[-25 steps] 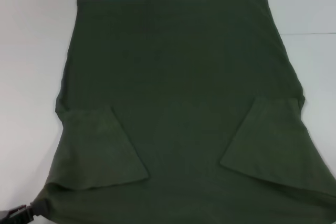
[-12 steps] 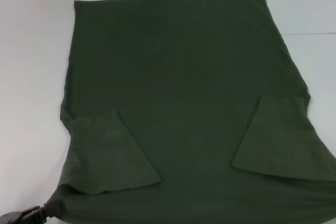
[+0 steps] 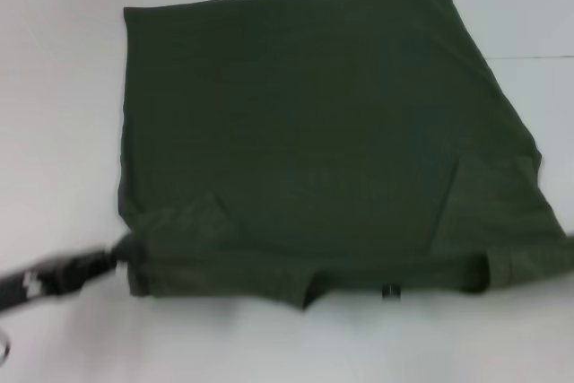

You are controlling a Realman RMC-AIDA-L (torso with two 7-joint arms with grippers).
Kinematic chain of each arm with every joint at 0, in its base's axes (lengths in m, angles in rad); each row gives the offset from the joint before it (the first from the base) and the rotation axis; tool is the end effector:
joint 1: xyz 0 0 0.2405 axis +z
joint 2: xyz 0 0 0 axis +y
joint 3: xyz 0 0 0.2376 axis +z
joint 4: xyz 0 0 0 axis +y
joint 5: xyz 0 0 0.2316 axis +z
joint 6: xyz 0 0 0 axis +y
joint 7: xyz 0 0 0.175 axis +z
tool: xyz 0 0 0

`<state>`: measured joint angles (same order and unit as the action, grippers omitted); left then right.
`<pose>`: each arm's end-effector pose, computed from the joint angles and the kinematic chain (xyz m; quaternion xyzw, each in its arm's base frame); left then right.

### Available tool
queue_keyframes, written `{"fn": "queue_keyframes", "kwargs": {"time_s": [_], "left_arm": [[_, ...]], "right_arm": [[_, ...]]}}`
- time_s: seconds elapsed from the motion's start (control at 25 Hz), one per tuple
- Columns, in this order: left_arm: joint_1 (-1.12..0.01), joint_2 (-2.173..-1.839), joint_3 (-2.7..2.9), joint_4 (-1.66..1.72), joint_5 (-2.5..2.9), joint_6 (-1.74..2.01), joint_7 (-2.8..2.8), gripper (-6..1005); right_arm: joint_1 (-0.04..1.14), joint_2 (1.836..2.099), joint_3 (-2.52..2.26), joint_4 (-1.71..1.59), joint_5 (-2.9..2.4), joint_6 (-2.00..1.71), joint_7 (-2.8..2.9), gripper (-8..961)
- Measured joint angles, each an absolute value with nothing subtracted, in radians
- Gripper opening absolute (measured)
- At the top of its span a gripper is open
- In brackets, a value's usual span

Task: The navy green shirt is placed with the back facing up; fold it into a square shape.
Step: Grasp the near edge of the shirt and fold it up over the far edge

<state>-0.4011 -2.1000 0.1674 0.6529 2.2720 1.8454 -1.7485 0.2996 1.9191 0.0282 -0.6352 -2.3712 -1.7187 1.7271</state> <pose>-0.3081 0.2731 0.0166 -0.7974 -0.4878 -0.3455 0.0828 0.4013 0.2494 0.1017 -0.7450 0.5450 0.2859 0.2574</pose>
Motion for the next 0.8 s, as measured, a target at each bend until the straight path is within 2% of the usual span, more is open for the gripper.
{"fn": "queue_keyframes", "kwargs": {"time_s": [0.12, 0.24, 0.48, 0.8], "left_arm": [[-0.493, -2.059, 0.169, 0.585, 2.272, 1.759, -1.749, 68], [-0.569, -2.036, 0.171, 0.537, 2.272, 1.657, -1.747, 68], [-0.689, -2.023, 0.173, 0.512, 2.254, 1.471, -1.739, 67], [-0.802, -2.024, 0.184, 0.480, 2.208, 1.258, -1.677, 67]], "right_arm": [[0.349, 1.918, 0.030, -0.633, -2.327, -1.674, 1.730, 66], [0.406, 1.922, 0.022, -0.622, -2.293, -1.608, 1.731, 66], [0.529, 1.916, -0.003, -0.558, -2.279, -1.422, 1.729, 65], [0.693, 1.924, -0.086, -0.529, -2.267, -1.147, 1.725, 65]]}}
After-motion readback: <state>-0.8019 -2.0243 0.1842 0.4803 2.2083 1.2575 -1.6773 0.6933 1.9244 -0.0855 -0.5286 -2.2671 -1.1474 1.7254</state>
